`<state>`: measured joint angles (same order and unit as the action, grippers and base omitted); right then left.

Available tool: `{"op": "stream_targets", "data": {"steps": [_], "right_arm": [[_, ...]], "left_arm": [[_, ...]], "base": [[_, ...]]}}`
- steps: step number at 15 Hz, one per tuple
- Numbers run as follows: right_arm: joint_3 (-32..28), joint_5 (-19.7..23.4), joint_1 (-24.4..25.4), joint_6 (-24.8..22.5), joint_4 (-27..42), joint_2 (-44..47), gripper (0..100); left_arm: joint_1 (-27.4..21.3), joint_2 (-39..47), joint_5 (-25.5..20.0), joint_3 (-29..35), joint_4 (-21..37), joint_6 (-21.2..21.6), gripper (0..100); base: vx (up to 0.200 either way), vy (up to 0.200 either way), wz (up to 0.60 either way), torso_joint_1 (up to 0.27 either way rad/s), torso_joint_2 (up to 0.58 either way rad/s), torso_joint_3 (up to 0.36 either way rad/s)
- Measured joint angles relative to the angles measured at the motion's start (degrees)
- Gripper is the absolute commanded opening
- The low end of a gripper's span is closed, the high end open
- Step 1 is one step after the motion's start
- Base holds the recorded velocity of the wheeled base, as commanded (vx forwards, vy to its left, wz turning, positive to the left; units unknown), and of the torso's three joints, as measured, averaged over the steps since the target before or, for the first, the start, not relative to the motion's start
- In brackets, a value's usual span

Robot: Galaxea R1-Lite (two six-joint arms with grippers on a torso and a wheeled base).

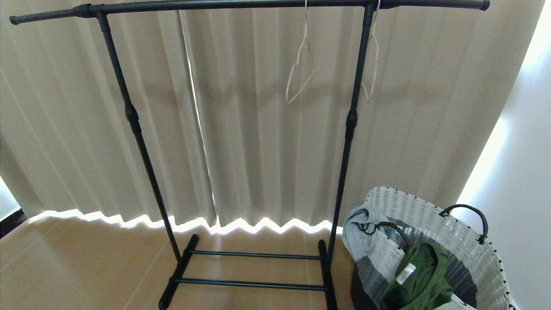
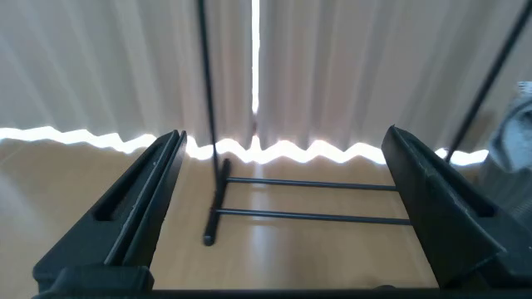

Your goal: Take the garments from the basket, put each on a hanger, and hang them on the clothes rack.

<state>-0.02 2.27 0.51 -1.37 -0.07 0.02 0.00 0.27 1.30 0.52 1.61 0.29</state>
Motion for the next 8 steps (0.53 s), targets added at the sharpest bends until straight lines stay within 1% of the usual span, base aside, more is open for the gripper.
{"op": "stream_targets", "data": {"steps": [8], "right_arm": [[0.0, 0.0, 0.0, 0.0, 0.0, 0.0, 100]], "left_arm": [[0.0, 0.0, 0.0, 0.0, 0.0, -0.1, 100]], "base": [[0.000, 0.000, 0.00, 0.000, 0.00, 0.000]]}}
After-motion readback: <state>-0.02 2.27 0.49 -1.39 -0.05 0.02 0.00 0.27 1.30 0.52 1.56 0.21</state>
